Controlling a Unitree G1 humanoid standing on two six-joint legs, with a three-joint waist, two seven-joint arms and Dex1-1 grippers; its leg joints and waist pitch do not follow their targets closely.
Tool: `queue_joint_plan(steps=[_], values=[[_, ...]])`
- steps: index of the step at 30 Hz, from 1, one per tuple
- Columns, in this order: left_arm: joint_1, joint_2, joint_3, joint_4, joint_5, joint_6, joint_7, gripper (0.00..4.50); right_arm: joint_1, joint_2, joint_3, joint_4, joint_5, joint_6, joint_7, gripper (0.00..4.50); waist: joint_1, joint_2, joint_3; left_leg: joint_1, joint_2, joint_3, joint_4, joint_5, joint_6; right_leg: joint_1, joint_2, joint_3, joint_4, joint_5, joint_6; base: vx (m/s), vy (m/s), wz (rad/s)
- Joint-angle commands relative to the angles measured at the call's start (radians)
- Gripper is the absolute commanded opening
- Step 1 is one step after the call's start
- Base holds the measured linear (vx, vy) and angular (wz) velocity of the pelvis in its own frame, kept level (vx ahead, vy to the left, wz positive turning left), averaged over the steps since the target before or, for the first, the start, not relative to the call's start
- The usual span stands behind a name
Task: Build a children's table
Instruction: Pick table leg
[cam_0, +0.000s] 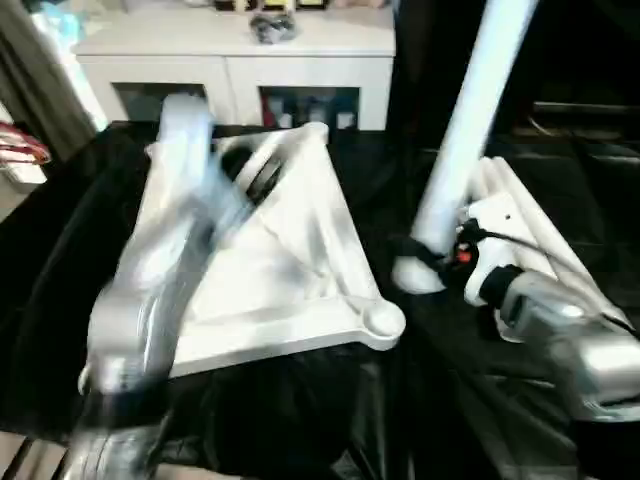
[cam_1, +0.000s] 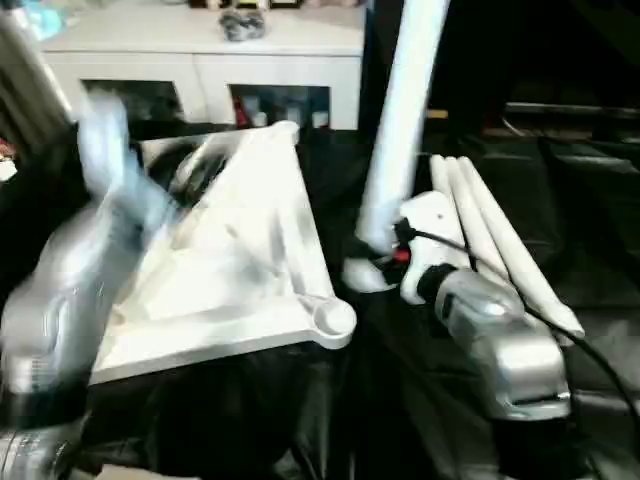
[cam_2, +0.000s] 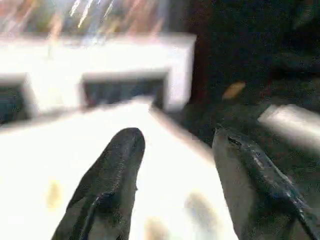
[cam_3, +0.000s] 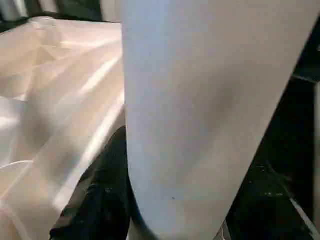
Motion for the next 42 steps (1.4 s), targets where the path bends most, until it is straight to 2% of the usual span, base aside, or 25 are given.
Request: queue_joint_plan(steps=[1,3,6,9,11,13,14,15,16,17,18,19,20,21,22,23,24,28,30,31,33,34,36,38,42], values=[[0.041,-0.026,-0.013,-0.044,0.052,-0.043,0.067,2.58,0.007,0.018,0.004,-0.018,-0.067,-0.067,-0.084,1.91,-0.003,-0.022,-0.066,0.013,0.035,-0.004,-0.062,-0.084,-0.008,0.041,-0.061,0.038,-0.073,-0.027,-0.135,0.0,0.0,0.0],[0.062,-0.039,-0.017,-0.045,0.07,-0.056,0.092,2.58,0.009,0.04,-0.021,-0.013,-0.077,-0.099,-0.122,1.91,-0.001,-0.03,-0.063,0.016,0.036,-0.003,-0.064,-0.118,-0.007,0.04,-0.062,0.04,-0.078,-0.068,-0.136,0.0,0.0,0.0],[0.063,-0.041,-0.036,-0.027,0.126,-0.082,0.139,2.58,0.007,0.071,-0.054,0.02,-0.099,-0.226,-0.164,1.91,-0.002,-0.03,-0.059,0.018,0.037,-0.003,-0.069,-0.163,-0.012,0.037,-0.065,0.041,-0.083,-0.137,-0.118,0.0,0.0,0.0],[0.048,-0.041,-0.044,-0.012,0.154,-0.083,0.155,2.58,0.004,0.099,-0.063,0.037,-0.096,-0.256,-0.183,1.91,-0.007,-0.033,-0.055,0.017,0.035,-0.005,-0.073,-0.19,-0.021,0.036,-0.062,0.042,-0.086,-0.162,-0.1,0.0,0.0,0.0],[0.032,-0.042,-0.05,-0.005,0.163,-0.086,0.155,2.58,0.004,0.122,-0.071,0.046,-0.083,-0.275,-0.188,1.91,-0.018,-0.026,-0.056,0.026,0.044,-0.018,-0.079,-0.215,-0.055,0.033,-0.04,0.028,-0.081,-0.133,-0.103,0.0,0.0,0.0],[0.024,-0.04,-0.055,0.0,0.164,-0.091,0.149,2.58,0.007,0.127,-0.069,0.05,-0.082,-0.281,-0.19,1.91,-0.038,-0.015,-0.057,0.048,0.083,-0.051,-0.099,-0.246,-0.058,0.03,-0.009,0.003,-0.067,-0.037,-0.14,0.0,0.0,0.0],[0.019,-0.032,-0.066,0.003,0.173,-0.101,0.138,2.58,0.024,0.138,-0.07,0.048,-0.043,-0.234,-0.163,1.91,-0.054,0.001,-0.058,0.059,0.147,-0.091,-0.129,-0.239,0.0,0.022,-0.011,-0.016,-0.035,-0.005,-0.175,0.0,0.0,0.0],[0.019,-0.031,-0.066,0.003,0.174,-0.102,0.137,2.58,0.025,0.138,-0.07,0.048,-0.04,-0.231,-0.159,1.91,-0.061,0.012,-0.063,0.07,0.187,-0.109,-0.139,-0.223,0.081,0.007,-0.022,-0.025,-0.006,0.003,-0.206,0.0,0.0,0.0],[0.022,-0.032,-0.066,0.005,0.169,-0.101,0.132,2.58,0.044,0.134,-0.058,0.041,-0.019,-0.205,-0.124,1.91,-0.065,0.013,-0.063,0.069,0.197,-0.108,-0.142,-0.222,0.113,0.002,-0.026,-0.03,0.006,0.008,-0.223,0.005,-0.09,0.05],[0.024,-0.034,-0.066,0.007,0.168,-0.093,0.133,2.58,0.057,0.129,-0.046,0.035,-0.015,-0.191,-0.108,1.91,-0.071,0.0,-0.063,0.056,0.167,-0.079,-0.119,-0.217,0.197,0.012,-0.047,-0.017,-0.005,0.037,-0.268,0.009,-0.13,0.05],[0.026,-0.035,-0.067,0.009,0.171,-0.089,0.136,2.58,0.065,0.126,-0.04,0.032,-0.015,-0.186,-0.099,1.91,-0.071,0.0,-0.063,0.056,0.167,-0.079,-0.119,-0.217,0.197,0.012,-0.047,-0.017,-0.005,0.037,-0.268,0.009,-0.181,0.07],[0.031,-0.034,-0.071,0.015,0.174,-0.098,0.132,2.58,0.08,0.116,-0.023,0.022,-0.024,-0.192,-0.085,1.91,-0.04,-0.056,-0.064,-0.011,-0.034,0.034,0.04,-0.195,0.185,0.062,-0.093,0.023,-0.122,-0.031,-0.344,0.005,-0.123,0.03],[0.034,-0.033,-0.075,0.018,0.178,-0.107,0.128,2.58,0.089,0.11,-0.013,0.016,-0.03,-0.199,-0.076,1.91,-0.013,-0.059,-0.056,-0.024,-0.027,0.014,0.039,-0.069,0.126,0.074,-0.122,0.041,-0.133,-0.229,-0.198,-0.007,-0.125,0.03],[0.037,-0.029,-0.081,0.023,0.187,-0.112,0.125,2.58,0.093,0.111,-0.007,0.014,-0.03,-0.209,-0.071,1.91,-0.009,-0.066,-0.054,-0.035,-0.02,0.008,0.022,-0.034,0.113,0.078,-0.116,0.045,-0.128,-0.281,-0.108,-0.015,-0.119,0.0],[0.038,-0.027,-0.084,0.026,0.192,-0.113,0.124,2.58,0.095,0.112,-0.004,0.013,-0.031,-0.214,-0.069,1.91,-0.007,-0.051,-0.057,-0.03,0.004,-0.006,-0.013,-0.014,0.098,0.074,-0.104,0.033,-0.116,-0.283,-0.008,-0.015,-0.119,0.0],[0.039,-0.026,-0.087,0.033,0.19,-0.118,0.11,2.58,0.095,0.12,-0.007,0.012,-0.021,-0.203,-0.067,1.91,-0.014,-0.043,-0.057,-0.032,0.013,-0.023,-0.029,-0.027,0.092,0.071,-0.084,0.014,-0.107,-0.246,0.042,-0.02,-0.083,-0.11],[0.039,-0.026,-0.087,0.033,0.19,-0.118,0.11,2.58,0.095,0.12,-0.007,0.012,-0.021,-0.203,-0.067,1.91,-0.008,-0.03,-0.057,-0.008,0.021,-0.021,-0.03,-0.072,0.074,0.049,-0.07,0.01,-0.117,-0.266,0.056,-0.026,-0.066,-0.07],[0.052,0.002,-0.11,0.024,0.128,-0.086,-0.008,2.58,0.08,0.126,-0.012,0.024,0.023,-0.146,-0.036,1.91,0.001,-0.032,-0.053,0.015,0.026,-0.022,-0.045,-0.137,0.051,0.044,-0.066,0.008,-0.121,-0.326,0.027,-0.007,-0.017,-0.02],[0.061,0.013,-0.116,0.011,0.093,-0.084,-0.06,2.58,0.076,0.121,-0.007,0.028,0.029,-0.149,-0.019,1.91,0.001,-0.027,-0.056,0.014,0.04,-0.028,-0.052,-0.131,0.049,0.045,-0.068,0.009,-0.111,-0.28,-0.007,-0.002,0.026,0.03],[0.081,0.049,-0.137,-0.016,0.042,-0.066,-0.156,2.58,0.073,0.113,-0.003,0.027,0.043,-0.145,0.008,1.91,0.002,-0.019,-0.061,0.018,0.06,-0.037,-0.06,-0.13,0.048,0.044,-0.074,0.01,-0.097,-0.19,-0.063,0.0,0.0,0.0],[0.092,0.076,-0.154,-0.028,0.019,-0.062,-0.218,2.58,0.071,0.107,0.001,0.029,0.042,-0.146,0.016,1.91,0.0,-0.017,-0.061,0.018,0.065,-0.035,-0.064,-0.128,0.049,0.043,-0.075,0.014,-0.089,-0.115,-0.112,0.001,0.026,-0.01],[0.125,0.151,-0.201,-0.062,-0.044,-0.042,-0.383,2.58,0.068,0.092,0.01,0.033,0.041,-0.144,0.041,1.91,0.006,-0.019,-0.061,0.018,0.061,-0.031,-0.066,-0.133,0.048,0.046,-0.084,0.017,-0.083,-0.105,-0.143,0.0,0.0,0.0],[0.145,0.204,-0.231,-0.084,-0.087,-0.014,-0.491,2.58,0.067,0.083,0.015,0.034,0.044,-0.138,0.063,1.91,0.004,-0.022,-0.058,0.017,0.059,-0.027,-0.068,-0.136,0.049,0.045,-0.084,0.018,-0.086,-0.115,-0.146,0.0,0.0,0.0],[0.152,0.253,-0.262,-0.091,-0.097,0.022,-0.573,2.58,0.068,0.069,0.022,0.028,0.05,-0.128,0.093,1.91,0.004,-0.019,-0.052,0.031,0.059,-0.015,-0.07,-0.179,0.038,0.035,-0.084,0.022,-0.099,-0.179,-0.151,0.0,0.0,0.0],[0.128,0.35,-0.347,-0.031,-0.025,0.025,-0.688,2.58,0.069,0.036,0.032,0.02,0.058,-0.115,0.138,1.91,0.002,-0.019,-0.047,0.031,0.056,-0.014,-0.076,-0.208,0.03,0.04,-0.086,0.023,-0.103,-0.254,-0.127,0.0,0.0,0.0]])
